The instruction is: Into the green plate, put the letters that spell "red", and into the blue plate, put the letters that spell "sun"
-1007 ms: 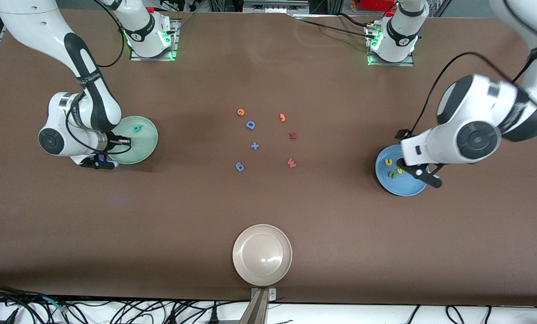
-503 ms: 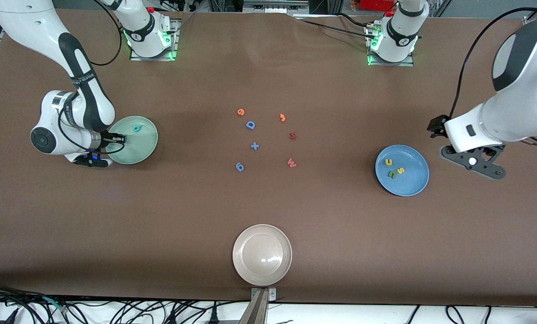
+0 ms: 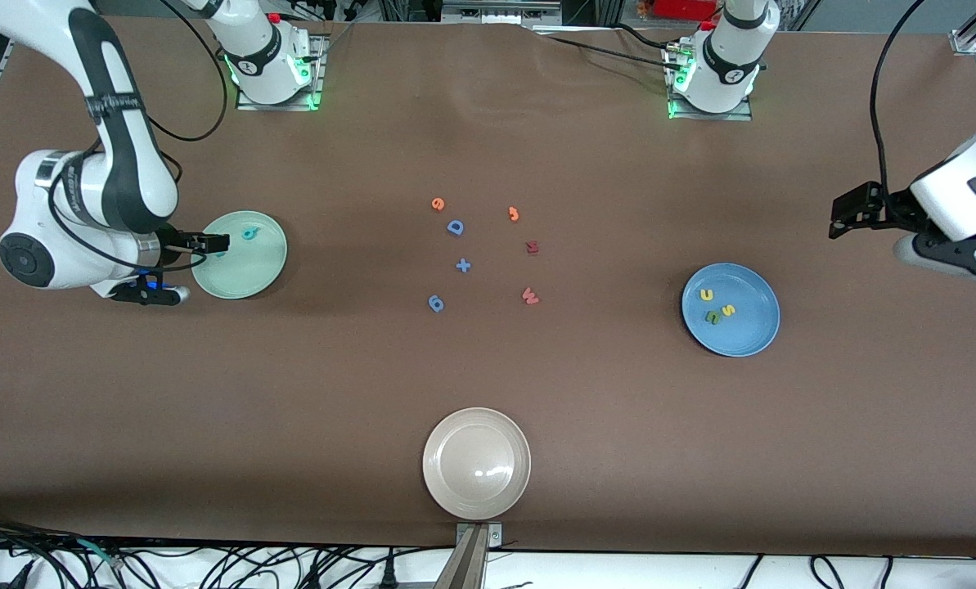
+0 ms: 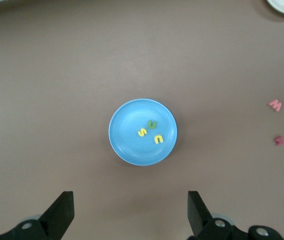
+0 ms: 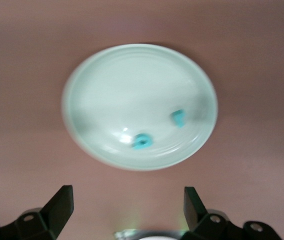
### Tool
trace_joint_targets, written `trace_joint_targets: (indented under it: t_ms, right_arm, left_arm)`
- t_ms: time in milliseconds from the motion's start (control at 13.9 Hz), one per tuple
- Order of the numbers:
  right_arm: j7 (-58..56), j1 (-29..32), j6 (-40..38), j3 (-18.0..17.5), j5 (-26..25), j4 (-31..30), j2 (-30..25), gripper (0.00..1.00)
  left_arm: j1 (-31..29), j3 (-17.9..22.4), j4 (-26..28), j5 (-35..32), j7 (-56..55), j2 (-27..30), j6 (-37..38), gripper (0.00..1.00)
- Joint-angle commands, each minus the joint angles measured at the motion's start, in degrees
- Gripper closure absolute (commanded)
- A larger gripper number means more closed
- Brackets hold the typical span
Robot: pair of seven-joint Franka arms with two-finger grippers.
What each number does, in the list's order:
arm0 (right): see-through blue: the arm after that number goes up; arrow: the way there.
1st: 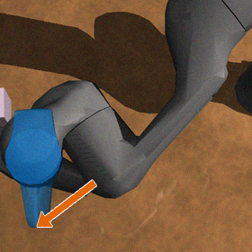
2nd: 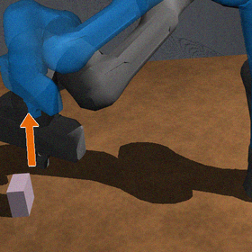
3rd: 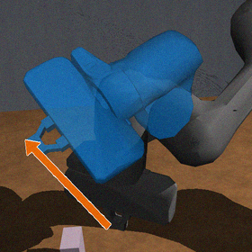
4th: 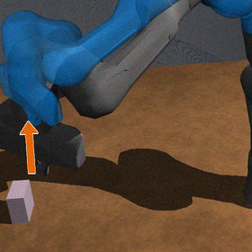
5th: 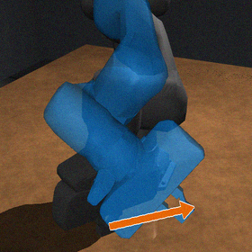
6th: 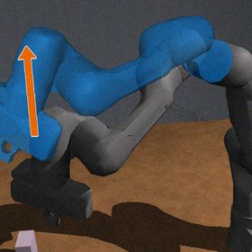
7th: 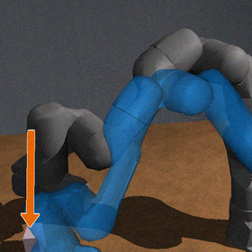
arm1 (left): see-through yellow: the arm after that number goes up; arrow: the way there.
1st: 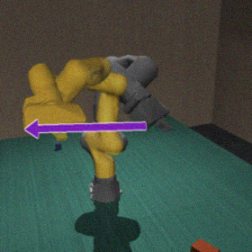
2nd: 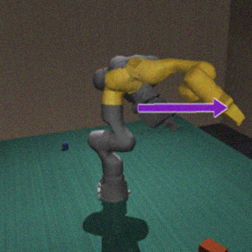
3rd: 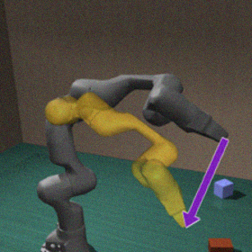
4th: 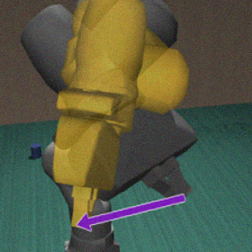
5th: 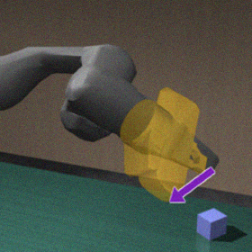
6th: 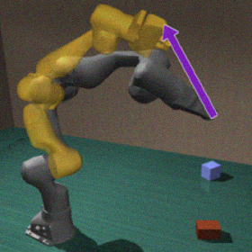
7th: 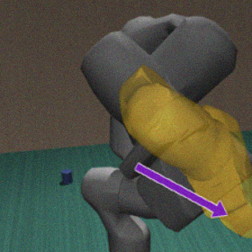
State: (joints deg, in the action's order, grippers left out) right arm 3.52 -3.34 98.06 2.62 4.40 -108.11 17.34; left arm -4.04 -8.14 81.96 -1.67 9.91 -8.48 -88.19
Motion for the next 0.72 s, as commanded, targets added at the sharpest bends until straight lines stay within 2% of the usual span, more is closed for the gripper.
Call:
trace_joint_targets:
  t_ms: [0,144,359,647]
  right_arm:
    - [6.30,0.00,-2.97,-7.42,1.05,2.20,-3.71,0.03]
    - [11.91,0.00,-1.57,-13.92,3.33,2.29,-5.04,0.04]
    - [27.54,-0.09,5.27,-23.76,3.51,1.85,-4.08,0.04]
    - [42.15,-0.44,13.97,-31.34,3.07,-0.25,-0.39,0.05]
  left_arm:
    - [1.93,2.69,14.60,1.67,-2.78,10.39,-7.24,0.00]
    - [2.46,2.34,17.27,1.67,-5.76,12.70,-7.00,0.00]
    - [2.37,2.25,17.10,5.52,-9.20,12.44,-5.42,0.00]
    - [2.55,2.25,16.57,5.45,-9.21,12.18,-4.01,0.00]
